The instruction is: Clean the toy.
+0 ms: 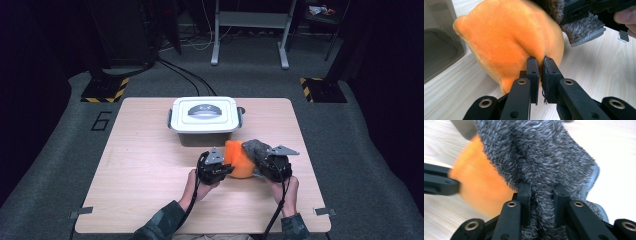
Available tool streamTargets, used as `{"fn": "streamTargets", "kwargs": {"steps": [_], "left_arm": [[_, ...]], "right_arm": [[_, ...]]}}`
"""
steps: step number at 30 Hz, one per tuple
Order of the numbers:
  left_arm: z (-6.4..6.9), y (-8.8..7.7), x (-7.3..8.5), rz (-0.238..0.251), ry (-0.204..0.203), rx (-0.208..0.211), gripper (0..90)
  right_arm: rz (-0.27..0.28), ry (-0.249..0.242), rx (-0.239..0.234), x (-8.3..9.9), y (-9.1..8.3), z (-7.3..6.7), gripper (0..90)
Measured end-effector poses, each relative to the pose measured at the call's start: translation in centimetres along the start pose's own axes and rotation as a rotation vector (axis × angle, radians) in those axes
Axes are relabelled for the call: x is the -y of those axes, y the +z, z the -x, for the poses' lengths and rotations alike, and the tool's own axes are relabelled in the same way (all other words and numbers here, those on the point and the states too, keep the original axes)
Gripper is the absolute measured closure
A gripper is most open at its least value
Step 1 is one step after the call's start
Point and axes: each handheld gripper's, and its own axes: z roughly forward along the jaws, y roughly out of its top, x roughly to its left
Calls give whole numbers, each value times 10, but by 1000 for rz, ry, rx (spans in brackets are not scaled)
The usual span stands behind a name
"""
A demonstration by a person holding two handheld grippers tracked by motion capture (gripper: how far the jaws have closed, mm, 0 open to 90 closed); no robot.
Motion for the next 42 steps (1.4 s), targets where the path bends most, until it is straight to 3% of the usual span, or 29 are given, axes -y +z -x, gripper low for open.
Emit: {"fn": "streamTargets", "kwargs": {"steps": [13, 20, 24, 28, 29, 35, 42], "left_arm": [[-2, 0, 1, -5, -2, -4, 846], [-3, -1, 0, -6, -1, -10, 845], [-2, -1, 0, -5, 5, -10, 845], [-1, -1, -2, -4, 8, -12, 845], [-1, -1, -2, -6, 12, -12, 845], [-1, 0, -2, -1, 12, -9, 845], [0, 0, -2, -5, 16, -4, 844]], "right_arm": [[-111, 102, 34, 31, 24, 30, 727], [-89, 86, 39, 25, 14, 29, 728], [-7, 35, 19, 2, -10, 15, 727], [21, -3, -6, -10, -20, 1, 727], [26, -34, -21, -18, -24, -10, 727], [20, -81, -58, -26, -14, -28, 726], [-5, -83, -61, -22, -5, -27, 727]]}}
